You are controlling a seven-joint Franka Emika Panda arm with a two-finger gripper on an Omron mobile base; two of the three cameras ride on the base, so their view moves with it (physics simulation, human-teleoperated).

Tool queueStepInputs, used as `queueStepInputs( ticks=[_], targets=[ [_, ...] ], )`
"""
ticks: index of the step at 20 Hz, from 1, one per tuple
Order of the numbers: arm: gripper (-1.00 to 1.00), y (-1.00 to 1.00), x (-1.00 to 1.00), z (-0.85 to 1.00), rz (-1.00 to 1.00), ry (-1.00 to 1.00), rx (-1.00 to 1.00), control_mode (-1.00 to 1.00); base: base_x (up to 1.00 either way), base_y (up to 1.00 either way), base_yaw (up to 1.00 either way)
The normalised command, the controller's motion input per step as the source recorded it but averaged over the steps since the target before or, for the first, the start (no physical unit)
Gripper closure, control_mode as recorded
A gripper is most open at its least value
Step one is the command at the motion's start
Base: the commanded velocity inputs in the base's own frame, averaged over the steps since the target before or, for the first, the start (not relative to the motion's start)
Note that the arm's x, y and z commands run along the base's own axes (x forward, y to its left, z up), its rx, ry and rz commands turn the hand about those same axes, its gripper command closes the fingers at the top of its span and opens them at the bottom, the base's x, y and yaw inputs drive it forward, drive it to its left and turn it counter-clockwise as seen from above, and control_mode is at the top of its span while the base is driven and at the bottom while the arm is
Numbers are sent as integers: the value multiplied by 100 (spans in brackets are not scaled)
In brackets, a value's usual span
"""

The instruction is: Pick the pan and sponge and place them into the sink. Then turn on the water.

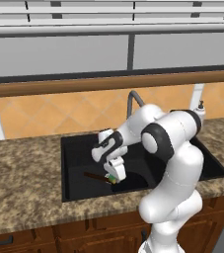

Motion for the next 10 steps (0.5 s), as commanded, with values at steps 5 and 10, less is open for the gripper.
queueStepInputs(
  ticks=[5, 10],
  targets=[
    [100, 0, 21, -31, 0, 0, 1, -100, 0, 0, 0],
    [100, 0, 15, -20, 0, -5, 8, -100, 0, 0, 0]
  ],
)
